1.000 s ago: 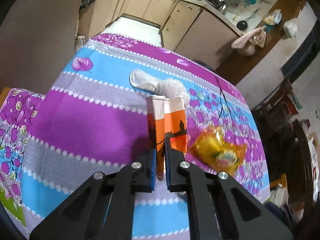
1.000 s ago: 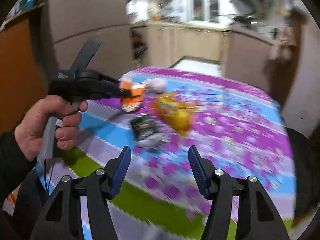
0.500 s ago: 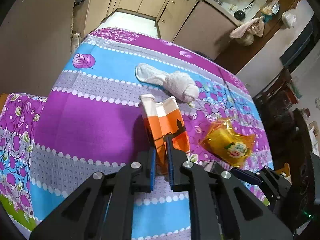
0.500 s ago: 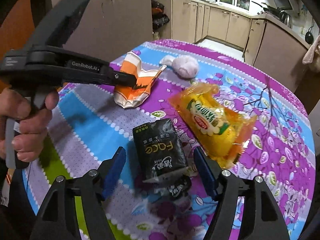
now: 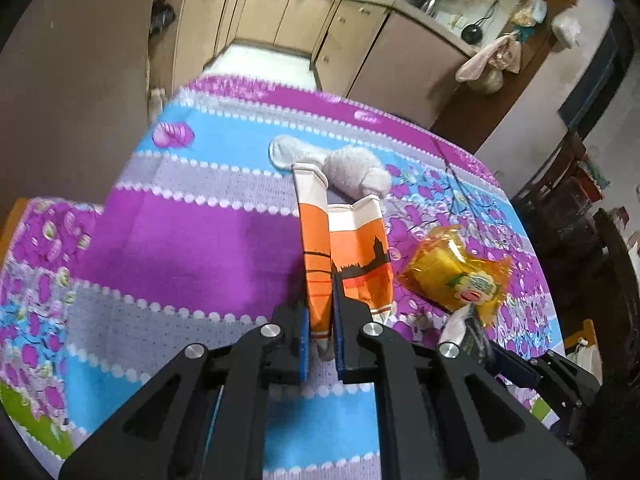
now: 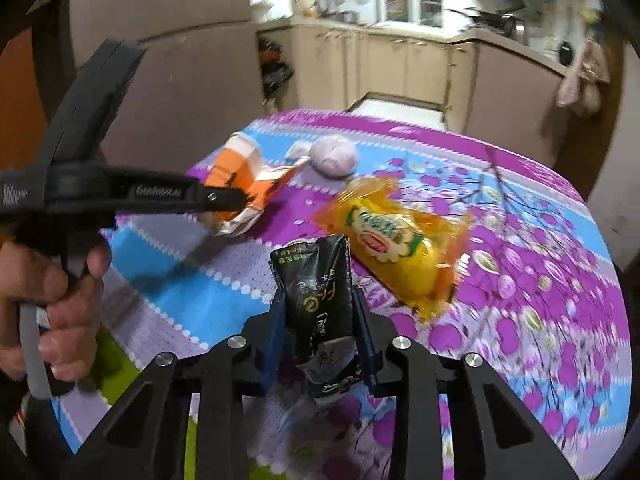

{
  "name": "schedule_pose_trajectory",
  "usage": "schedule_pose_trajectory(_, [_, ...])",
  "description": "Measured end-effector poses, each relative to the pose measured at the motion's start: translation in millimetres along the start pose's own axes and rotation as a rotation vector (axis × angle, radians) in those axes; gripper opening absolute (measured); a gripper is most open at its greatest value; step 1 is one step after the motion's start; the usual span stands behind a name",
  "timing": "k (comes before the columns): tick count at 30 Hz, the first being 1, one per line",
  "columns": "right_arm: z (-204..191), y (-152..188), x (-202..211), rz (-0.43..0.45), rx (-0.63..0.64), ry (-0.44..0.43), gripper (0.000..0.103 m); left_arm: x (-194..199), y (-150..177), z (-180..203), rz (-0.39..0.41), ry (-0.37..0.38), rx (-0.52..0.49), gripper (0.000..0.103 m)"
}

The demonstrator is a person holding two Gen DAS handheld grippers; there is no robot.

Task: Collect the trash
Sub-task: 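Grasp the orange-white paper bag with left tool while right grasps the black snack bag, then carry the orange paper bag and black snack bag over the white bucket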

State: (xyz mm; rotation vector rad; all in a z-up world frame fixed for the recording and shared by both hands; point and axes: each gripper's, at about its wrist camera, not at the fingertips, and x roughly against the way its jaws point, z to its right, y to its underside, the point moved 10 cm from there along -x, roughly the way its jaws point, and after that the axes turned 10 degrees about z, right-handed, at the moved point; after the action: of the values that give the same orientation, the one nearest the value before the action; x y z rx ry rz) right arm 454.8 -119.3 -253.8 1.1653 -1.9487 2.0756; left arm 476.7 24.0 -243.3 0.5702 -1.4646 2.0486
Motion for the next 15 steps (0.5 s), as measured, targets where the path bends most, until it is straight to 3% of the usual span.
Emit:
schedule_pose_trajectory(9, [3,-13,67,0.164,-0.07,0.085,0.031,72,1,28,0.198,-0.09,-0.187,0.008])
schedule_pose_trajectory(15, [12,-17,119,0.24,-0.119,0.148,0.031,110,2,44,0.283,-0.119,-0.247,0.008])
